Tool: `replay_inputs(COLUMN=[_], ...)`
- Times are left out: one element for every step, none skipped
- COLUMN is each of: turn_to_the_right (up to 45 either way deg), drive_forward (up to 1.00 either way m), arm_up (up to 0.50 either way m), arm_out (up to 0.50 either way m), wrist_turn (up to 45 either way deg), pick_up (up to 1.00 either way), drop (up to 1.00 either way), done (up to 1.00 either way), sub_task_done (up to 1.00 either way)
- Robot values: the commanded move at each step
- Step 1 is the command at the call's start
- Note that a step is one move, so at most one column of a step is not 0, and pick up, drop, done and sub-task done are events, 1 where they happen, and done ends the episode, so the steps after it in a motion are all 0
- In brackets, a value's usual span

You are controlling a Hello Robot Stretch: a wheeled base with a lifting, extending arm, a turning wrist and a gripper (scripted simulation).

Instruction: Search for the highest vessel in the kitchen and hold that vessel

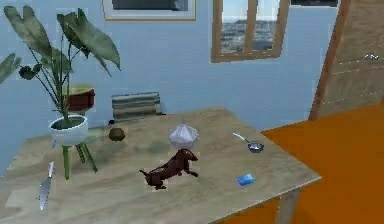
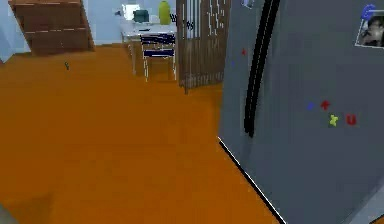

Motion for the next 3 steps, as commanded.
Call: replay_inputs(turn_to_the_right=[45.0,6.0,0.0], drive_forward=[0.0,0.0,1.0], arm_up=[0.0,0.0,0.0], arm_out=[0.0,0.0,0.0], wrist_turn=[0.0,0.0,0.0], pick_up=[0.0,0.0,0.0], drop=[0.0,0.0,0.0], done=[0.0,0.0,0.0], sub_task_done=[0.0,0.0,0.0])
